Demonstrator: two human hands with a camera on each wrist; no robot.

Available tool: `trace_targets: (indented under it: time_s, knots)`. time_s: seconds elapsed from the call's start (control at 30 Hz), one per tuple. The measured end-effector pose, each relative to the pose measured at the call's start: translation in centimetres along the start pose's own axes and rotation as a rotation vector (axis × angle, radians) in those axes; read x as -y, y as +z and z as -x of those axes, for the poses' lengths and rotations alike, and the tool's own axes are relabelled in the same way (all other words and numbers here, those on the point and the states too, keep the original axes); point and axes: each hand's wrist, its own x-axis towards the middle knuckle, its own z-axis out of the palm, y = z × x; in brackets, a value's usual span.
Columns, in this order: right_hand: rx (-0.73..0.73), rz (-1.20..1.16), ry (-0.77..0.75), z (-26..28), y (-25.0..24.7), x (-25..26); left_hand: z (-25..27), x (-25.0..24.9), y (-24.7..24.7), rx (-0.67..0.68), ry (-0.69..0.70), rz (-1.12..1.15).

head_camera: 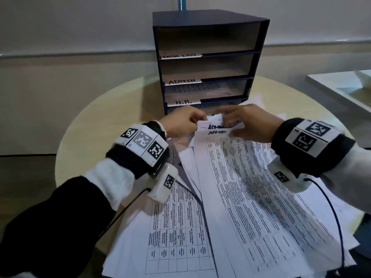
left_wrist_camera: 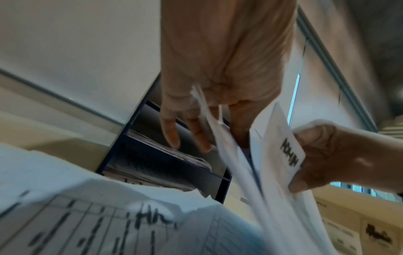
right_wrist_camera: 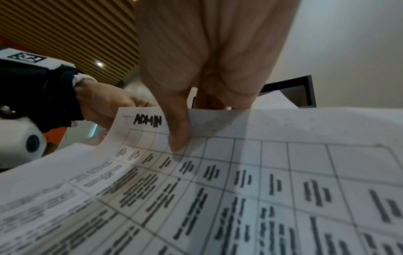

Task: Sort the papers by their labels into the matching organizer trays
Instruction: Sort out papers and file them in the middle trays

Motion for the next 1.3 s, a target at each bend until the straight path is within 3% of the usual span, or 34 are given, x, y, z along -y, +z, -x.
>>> trace_targets:
  time_s: [0.1,0.2,0.27,0.33,0.4,0.47,0.6,0.67,0.77,0.93,1.0,1.07,1.1,1.2,1.23,1.3]
  knots:
    - [-0.017,-0.006,0.086,-0.3,0.0,-0.2,0.5,0.8,-0.3,0.011,-0.18,0.105]
    - [-0.031,-0.029,0.144,-0.3,0.1,-0.3,1.7,1.8,-0.2,0.199,-0.461,0.303]
    - [0.016,-0.05,0.127,-0.4,0.0,-0.3,2.2,2.3,0.1,0.303,-0.487,0.263]
    - [0.095,-0.087,0.063,-0.6,-0.5,0.0,2.2,2.3,0.2,0.278,-0.418,0.171]
    - [0.15,-0.076,0.027,-0.9,-0.8,0.6,2.0,1.6,-0.2,0.168,-0.283,0.083]
    - [0.113,-0.053,0.013,-1.3,-1.2,1.0,1.7,0.8,-0.7,0.03,-0.14,0.06]
    - [-0.016,-0.057,0.054,-2.0,-2.9,1.5,1.6,-0.4,-0.7,-0.347,-0.033,0.341]
    - [-0.129,-0.064,0.095,-2.3,-4.0,1.6,2.2,-1.0,-0.5,-0.427,-0.019,0.551]
    - [-0.395,-0.126,0.147,-2.6,-5.8,1.4,3.1,-1.8,0.1,-0.393,0.122,0.719]
    - [-0.647,-0.418,0.111,-1.9,-6.6,2.7,2.4,-2.8,0.1,-0.742,0.109,0.55]
    - [-0.829,-0.342,0.241,-0.9,-5.6,2.3,2.2,-2.8,-0.7,-0.846,0.129,0.491]
    - [-0.958,-0.345,0.447,0.2,-4.6,1.0,2.4,-3.0,-1.5,-0.888,0.168,0.518]
    - [-0.937,-0.483,0.487,0.7,-4.1,-0.1,2.6,-3.1,-1.8,-0.89,0.187,0.553]
    - [-0.75,-1.112,0.404,1.7,-3.0,-1.4,2.9,-3.6,-2.4,-0.842,0.221,0.664]
    - [-0.751,-1.167,0.381,1.8,-3.1,-1.7,2.9,-3.8,-2.5,-0.819,0.227,0.712]
    - [-0.901,-1.131,0.36,1.5,-4.2,-1.3,3.0,-4.3,-2.6,-0.82,0.234,0.764]
